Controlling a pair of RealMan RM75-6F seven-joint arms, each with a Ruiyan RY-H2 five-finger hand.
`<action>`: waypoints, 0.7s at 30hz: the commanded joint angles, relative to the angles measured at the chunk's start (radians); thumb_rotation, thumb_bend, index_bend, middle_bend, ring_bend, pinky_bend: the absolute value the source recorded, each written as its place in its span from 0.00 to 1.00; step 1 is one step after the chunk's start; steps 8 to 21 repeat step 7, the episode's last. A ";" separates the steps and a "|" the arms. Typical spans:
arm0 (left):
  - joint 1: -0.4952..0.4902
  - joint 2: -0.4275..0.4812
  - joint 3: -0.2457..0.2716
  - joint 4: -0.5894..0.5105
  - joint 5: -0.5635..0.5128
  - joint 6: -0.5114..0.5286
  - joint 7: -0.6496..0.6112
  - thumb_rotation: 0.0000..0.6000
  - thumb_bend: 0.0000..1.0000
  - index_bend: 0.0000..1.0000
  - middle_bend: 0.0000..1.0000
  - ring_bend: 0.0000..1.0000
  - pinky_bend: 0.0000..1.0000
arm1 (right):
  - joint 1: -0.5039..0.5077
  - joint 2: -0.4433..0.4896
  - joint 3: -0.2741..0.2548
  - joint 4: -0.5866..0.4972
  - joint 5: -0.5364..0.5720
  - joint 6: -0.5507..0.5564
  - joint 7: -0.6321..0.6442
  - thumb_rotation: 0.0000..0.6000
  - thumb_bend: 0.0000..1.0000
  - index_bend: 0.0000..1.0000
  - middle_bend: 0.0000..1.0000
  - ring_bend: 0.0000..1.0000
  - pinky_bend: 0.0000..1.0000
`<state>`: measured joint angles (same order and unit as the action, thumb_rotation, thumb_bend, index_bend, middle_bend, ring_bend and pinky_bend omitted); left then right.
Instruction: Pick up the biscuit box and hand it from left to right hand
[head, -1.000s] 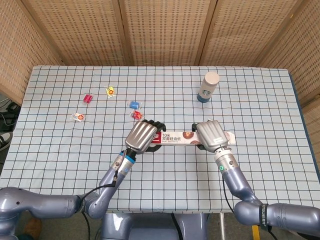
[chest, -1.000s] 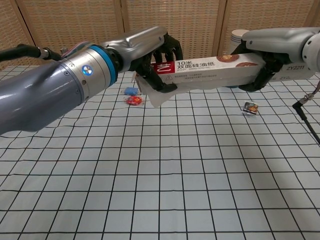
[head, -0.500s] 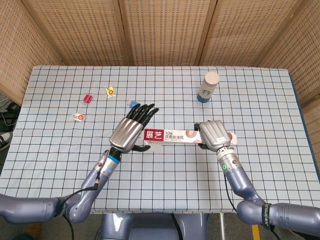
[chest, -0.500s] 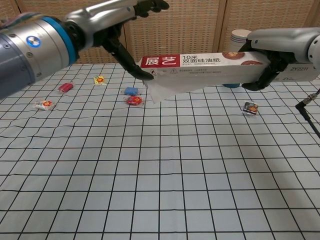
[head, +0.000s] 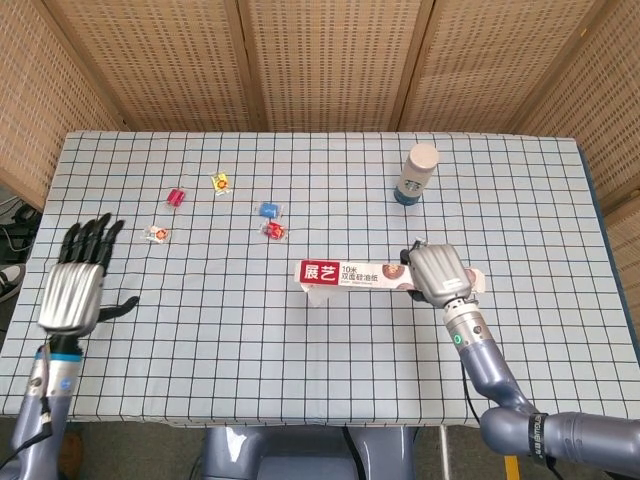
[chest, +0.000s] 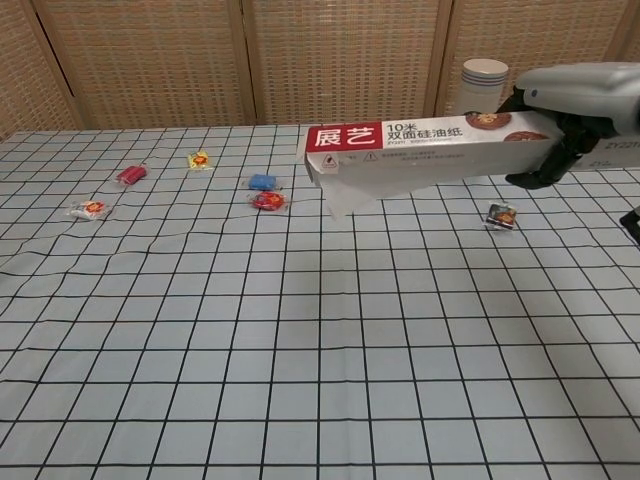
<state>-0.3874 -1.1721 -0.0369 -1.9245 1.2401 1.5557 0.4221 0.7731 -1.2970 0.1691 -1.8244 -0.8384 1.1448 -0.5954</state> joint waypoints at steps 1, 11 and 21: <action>0.133 0.029 0.065 0.059 -0.007 0.063 -0.170 1.00 0.00 0.00 0.00 0.00 0.00 | -0.004 -0.004 -0.006 -0.003 -0.006 0.010 -0.010 1.00 0.69 0.68 0.63 0.75 0.64; 0.169 0.027 0.058 0.165 -0.009 0.005 -0.306 1.00 0.00 0.00 0.00 0.00 0.00 | -0.013 -0.014 -0.020 -0.016 -0.017 0.033 -0.038 1.00 0.69 0.68 0.63 0.75 0.64; 0.169 0.027 0.058 0.165 -0.009 0.005 -0.306 1.00 0.00 0.00 0.00 0.00 0.00 | -0.013 -0.014 -0.020 -0.016 -0.017 0.033 -0.038 1.00 0.69 0.68 0.63 0.75 0.64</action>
